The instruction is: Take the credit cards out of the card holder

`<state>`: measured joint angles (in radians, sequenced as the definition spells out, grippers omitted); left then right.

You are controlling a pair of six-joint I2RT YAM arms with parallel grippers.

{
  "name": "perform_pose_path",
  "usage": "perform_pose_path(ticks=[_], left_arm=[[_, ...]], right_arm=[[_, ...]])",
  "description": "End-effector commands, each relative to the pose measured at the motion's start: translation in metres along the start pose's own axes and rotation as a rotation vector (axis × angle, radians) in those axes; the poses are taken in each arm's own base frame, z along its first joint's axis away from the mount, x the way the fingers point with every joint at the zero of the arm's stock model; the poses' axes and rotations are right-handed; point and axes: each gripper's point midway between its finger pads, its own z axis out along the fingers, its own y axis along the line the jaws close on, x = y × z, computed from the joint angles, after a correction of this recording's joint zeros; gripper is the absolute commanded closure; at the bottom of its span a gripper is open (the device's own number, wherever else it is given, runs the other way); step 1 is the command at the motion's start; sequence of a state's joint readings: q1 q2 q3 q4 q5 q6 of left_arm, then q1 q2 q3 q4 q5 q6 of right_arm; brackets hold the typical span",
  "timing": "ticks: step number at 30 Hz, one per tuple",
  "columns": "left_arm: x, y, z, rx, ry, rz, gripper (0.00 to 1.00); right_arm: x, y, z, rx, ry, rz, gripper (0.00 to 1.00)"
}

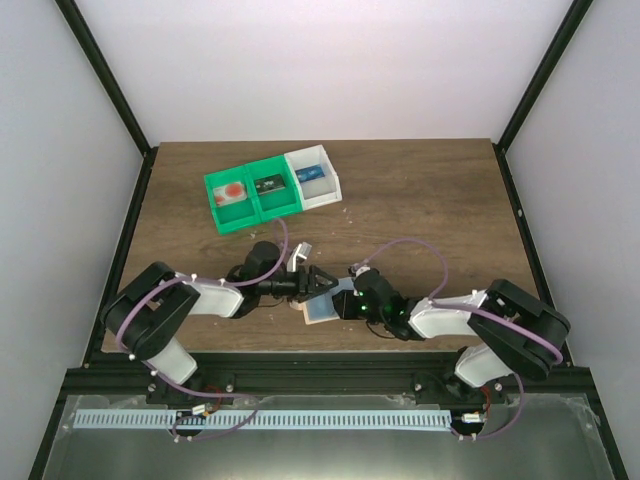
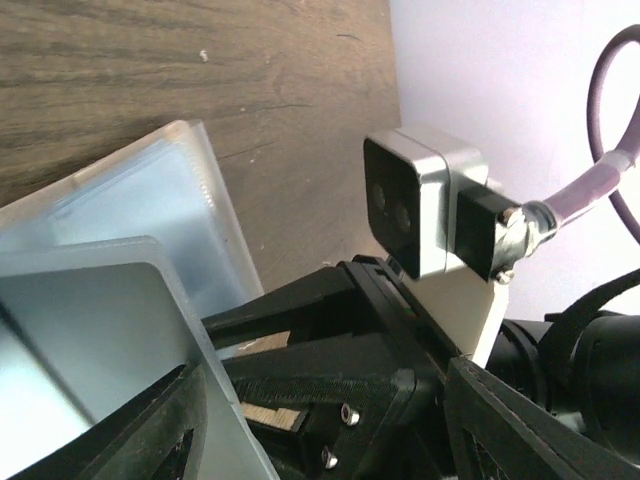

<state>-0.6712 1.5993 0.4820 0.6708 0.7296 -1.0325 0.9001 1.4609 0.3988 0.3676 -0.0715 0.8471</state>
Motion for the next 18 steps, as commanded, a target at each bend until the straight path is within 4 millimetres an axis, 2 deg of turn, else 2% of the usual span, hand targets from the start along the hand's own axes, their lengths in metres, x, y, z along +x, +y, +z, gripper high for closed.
perform_pose_path(ticks=[1, 6, 11, 14, 18], left_arm=[[-0.009, -0.020, 0.009, 0.064, 0.000, 0.051, 0.33], [-0.009, -0.020, 0.011, 0.062, 0.002, 0.056, 0.33], [-0.009, -0.016, 0.012, 0.049, 0.002, 0.063, 0.33], [-0.011, -0.017, 0.011, 0.026, 0.010, 0.092, 0.34], [-0.014, -0.007, 0.004, -0.074, -0.004, 0.095, 0.31]], right_arm=[[-0.003, -0.001, -0.007, 0.002, -0.034, -0.003, 0.82], [0.000, -0.017, -0.011, 0.090, -0.028, 0.009, 0.82], [-0.010, -0.033, -0.034, 0.191, -0.087, 0.012, 0.79], [-0.019, -0.028, -0.051, 0.197, -0.112, 0.014, 0.76], [-0.031, -0.016, -0.071, 0.167, -0.161, 0.004, 0.69]])
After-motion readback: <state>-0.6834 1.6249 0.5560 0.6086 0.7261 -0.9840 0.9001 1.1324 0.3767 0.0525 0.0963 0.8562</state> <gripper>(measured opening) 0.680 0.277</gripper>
